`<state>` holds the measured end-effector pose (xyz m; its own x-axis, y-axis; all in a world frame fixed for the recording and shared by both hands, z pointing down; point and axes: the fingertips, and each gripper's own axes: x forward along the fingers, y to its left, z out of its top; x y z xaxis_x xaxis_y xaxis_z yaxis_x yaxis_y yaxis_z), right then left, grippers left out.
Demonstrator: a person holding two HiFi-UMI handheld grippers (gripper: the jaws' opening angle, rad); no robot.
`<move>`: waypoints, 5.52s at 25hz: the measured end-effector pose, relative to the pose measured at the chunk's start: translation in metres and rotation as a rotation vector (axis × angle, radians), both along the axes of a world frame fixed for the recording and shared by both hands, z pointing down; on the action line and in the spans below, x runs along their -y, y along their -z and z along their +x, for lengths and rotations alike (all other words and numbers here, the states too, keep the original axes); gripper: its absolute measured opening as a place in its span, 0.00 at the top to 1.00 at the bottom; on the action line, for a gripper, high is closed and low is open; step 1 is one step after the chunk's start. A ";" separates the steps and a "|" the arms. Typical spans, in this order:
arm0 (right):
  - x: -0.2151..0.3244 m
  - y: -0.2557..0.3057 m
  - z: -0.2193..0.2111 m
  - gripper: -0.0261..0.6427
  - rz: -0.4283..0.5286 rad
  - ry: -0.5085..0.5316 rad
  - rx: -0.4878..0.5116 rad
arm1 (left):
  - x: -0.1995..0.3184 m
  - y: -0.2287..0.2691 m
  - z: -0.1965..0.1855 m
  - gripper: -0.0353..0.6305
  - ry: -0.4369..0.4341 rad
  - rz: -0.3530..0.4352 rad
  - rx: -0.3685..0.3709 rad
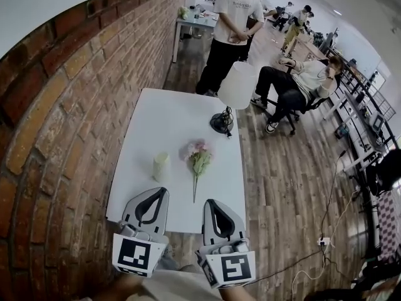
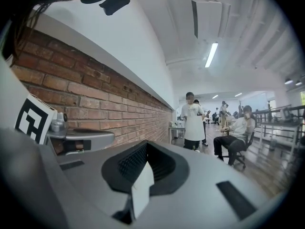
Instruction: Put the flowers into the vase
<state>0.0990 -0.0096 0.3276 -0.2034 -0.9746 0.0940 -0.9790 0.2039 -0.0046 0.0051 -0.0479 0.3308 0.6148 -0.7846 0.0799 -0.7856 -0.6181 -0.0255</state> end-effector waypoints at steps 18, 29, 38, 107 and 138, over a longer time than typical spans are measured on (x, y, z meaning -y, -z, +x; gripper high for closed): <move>0.057 -0.022 -0.001 0.95 -0.115 0.063 -0.020 | 0.044 -0.019 -0.001 0.94 0.037 -0.053 0.016; 0.091 -0.054 -0.001 0.94 -0.211 0.120 -0.039 | 0.066 -0.050 0.004 0.94 0.041 -0.130 0.072; 0.120 -0.089 -0.001 0.89 -0.308 0.134 -0.074 | 0.081 -0.071 0.005 0.93 0.029 -0.183 0.092; 0.222 -0.350 0.069 0.77 -1.197 -0.083 -0.021 | 0.103 -0.118 -0.003 0.93 0.032 -0.312 0.074; 0.239 -0.288 0.059 0.88 -0.944 0.025 -0.026 | 0.082 -0.106 0.004 0.93 0.017 -0.293 0.068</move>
<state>0.1578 -0.2490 0.6157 -0.2099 -0.4885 0.8470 -0.9765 0.1483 -0.1564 0.0086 -0.1298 0.4369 0.5872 -0.7321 0.3453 -0.7986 -0.5937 0.0993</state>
